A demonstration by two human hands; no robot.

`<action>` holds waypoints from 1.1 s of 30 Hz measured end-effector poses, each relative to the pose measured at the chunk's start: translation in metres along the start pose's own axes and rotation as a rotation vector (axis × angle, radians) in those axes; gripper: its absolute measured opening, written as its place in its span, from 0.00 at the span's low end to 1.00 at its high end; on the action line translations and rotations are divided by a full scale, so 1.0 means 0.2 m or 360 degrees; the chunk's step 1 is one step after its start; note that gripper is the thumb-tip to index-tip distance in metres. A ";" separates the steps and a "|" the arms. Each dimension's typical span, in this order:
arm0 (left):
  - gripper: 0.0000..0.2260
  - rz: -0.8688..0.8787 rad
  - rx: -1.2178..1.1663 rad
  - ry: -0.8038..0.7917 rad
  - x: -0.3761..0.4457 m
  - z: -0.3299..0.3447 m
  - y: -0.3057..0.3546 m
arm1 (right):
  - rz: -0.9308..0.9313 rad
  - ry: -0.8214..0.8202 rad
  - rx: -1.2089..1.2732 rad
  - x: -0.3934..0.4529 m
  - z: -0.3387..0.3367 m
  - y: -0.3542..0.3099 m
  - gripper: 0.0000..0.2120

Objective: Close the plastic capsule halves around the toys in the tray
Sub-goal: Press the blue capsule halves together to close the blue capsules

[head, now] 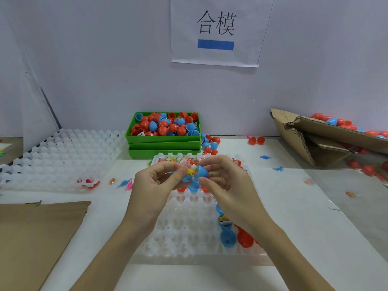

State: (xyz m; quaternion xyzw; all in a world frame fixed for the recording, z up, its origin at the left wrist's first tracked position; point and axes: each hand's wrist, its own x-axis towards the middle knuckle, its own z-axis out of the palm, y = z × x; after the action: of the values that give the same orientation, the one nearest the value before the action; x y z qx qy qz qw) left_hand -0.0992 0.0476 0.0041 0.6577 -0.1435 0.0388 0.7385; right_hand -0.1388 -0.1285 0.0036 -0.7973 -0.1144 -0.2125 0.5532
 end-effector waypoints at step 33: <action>0.18 0.0516 0.0564 -0.0199 -0.04 -0.02 0.02 | -0.0060 -0.0069 0.0051 0.01 -0.05 -0.01 0.14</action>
State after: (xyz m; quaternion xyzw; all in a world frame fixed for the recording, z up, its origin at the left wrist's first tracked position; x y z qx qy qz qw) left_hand -0.1065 0.0523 0.0063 0.7465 -0.2836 0.1405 0.5853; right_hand -0.1402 -0.1364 0.0087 -0.7906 -0.1447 -0.2036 0.5591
